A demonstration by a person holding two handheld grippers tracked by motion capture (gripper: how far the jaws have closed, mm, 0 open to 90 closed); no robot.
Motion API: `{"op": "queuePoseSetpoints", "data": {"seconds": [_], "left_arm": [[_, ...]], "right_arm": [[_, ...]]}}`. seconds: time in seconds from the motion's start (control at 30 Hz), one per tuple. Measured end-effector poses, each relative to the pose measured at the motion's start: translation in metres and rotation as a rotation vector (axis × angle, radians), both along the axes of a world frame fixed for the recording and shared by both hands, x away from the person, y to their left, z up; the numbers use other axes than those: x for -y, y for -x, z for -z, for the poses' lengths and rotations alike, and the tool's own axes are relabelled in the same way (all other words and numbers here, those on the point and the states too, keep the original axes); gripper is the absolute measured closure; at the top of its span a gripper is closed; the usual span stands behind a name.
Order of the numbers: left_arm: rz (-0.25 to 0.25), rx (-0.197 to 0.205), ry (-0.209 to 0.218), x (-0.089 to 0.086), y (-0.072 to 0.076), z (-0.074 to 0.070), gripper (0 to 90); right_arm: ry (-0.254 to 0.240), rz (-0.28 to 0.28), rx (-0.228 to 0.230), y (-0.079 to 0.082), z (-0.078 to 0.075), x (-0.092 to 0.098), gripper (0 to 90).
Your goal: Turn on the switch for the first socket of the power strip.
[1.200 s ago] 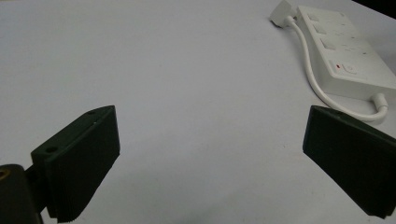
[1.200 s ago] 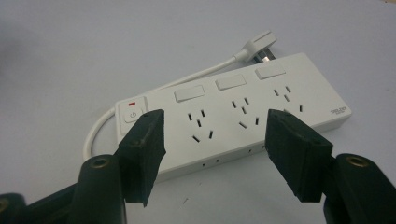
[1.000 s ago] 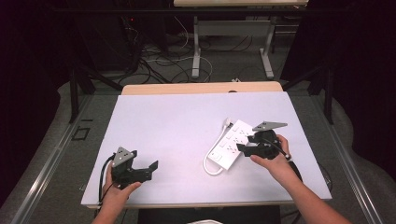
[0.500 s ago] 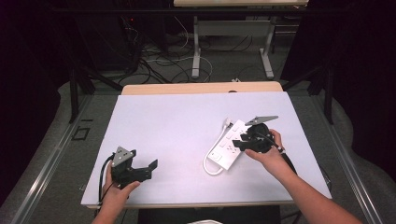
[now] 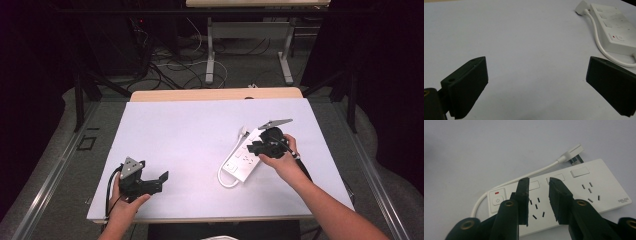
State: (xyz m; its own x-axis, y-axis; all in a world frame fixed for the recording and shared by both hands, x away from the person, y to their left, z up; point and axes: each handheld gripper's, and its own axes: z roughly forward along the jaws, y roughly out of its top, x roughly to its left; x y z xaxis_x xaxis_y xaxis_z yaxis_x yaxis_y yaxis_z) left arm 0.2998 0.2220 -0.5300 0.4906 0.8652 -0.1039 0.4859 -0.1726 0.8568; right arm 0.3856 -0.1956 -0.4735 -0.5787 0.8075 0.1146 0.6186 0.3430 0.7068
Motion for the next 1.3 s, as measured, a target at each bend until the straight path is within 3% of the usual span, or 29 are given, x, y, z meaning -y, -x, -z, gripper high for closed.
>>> {"op": "queuePoseSetpoints", "data": {"seconds": [0.77,1.23,1.3], "left_arm": [[0.000,0.000,-0.003,-0.001,0.000,0.000,4.1],[0.001,-0.005,0.002,-0.001,0.000,0.001,4.4],[0.000,-0.004,0.003,-0.001,0.000,0.001,4.3]], "right_arm": [[0.030,-0.047,-0.065,-0.017,0.013,-0.032,88.9],[0.080,-0.070,-0.104,-0.022,0.026,-0.051,90.0],[0.076,-0.069,-0.092,-0.023,0.028,-0.052,90.0]]}}
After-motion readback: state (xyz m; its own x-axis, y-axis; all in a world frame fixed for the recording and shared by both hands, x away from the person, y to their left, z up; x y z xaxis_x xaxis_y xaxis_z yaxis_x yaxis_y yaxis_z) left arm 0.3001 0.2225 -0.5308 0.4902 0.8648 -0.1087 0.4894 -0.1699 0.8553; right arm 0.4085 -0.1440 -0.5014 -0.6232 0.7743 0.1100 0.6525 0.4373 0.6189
